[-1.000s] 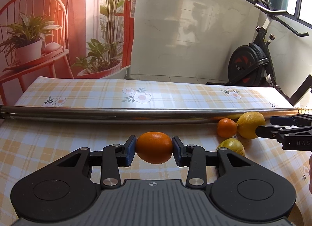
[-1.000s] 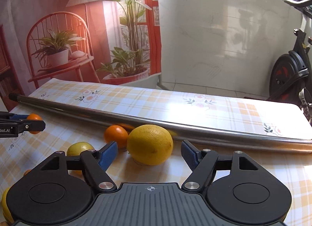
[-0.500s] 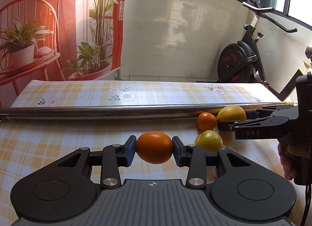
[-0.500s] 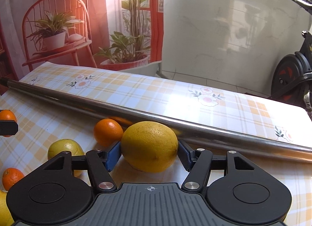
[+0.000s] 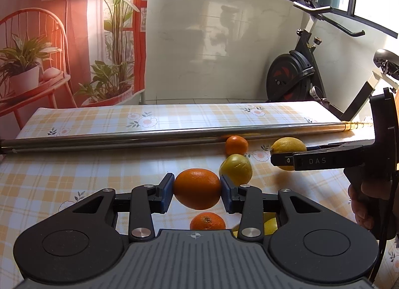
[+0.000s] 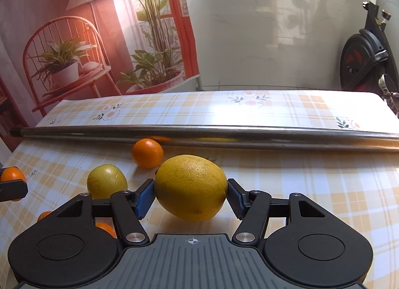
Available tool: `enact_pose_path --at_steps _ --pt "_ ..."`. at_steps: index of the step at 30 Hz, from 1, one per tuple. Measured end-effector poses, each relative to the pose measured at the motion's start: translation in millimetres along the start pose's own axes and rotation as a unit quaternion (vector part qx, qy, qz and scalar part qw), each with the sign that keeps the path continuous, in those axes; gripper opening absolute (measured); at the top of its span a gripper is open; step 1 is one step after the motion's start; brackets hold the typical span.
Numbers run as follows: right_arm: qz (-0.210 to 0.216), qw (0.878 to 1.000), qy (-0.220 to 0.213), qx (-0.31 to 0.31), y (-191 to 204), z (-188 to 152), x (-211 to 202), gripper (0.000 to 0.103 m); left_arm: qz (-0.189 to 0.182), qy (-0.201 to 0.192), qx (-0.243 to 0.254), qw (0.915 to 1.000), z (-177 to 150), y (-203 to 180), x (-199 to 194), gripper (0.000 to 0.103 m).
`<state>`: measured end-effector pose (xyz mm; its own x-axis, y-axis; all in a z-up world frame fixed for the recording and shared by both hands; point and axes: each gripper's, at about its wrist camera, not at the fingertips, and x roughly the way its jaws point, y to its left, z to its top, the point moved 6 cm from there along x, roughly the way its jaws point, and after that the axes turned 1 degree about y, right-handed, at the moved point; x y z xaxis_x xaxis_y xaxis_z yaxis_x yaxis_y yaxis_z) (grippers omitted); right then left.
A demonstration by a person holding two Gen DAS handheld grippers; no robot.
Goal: Organize fruits
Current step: 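Carry the tangerine over the plate with the left gripper while the right carries the grapefruit there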
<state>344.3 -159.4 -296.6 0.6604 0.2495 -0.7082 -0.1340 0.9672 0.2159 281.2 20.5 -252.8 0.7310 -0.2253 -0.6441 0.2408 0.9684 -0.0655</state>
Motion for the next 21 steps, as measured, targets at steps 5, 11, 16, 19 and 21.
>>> enact_pose_path --at_steps 5,11,16,19,21 --pt "0.021 0.999 -0.014 0.021 3 -11 -30 0.057 -0.007 0.003 0.000 1.0000 -7 -9 -16 0.042" --pt "0.031 0.999 -0.036 0.000 20 -26 -68 0.057 -0.020 0.008 -0.009 0.9997 -21 -19 -34 0.042" --pt "0.045 0.998 -0.054 -0.007 37 -40 -96 0.057 -0.028 0.016 -0.007 0.9995 -38 -29 -49 0.042" --pt "0.051 0.997 -0.058 -0.010 46 -52 -112 0.057 -0.033 0.025 -0.010 0.9991 -49 -34 -57 0.042" --pt "0.054 0.997 -0.056 -0.012 50 -62 -122 0.057 -0.034 0.030 -0.009 0.9989 -55 -36 -62 0.042"
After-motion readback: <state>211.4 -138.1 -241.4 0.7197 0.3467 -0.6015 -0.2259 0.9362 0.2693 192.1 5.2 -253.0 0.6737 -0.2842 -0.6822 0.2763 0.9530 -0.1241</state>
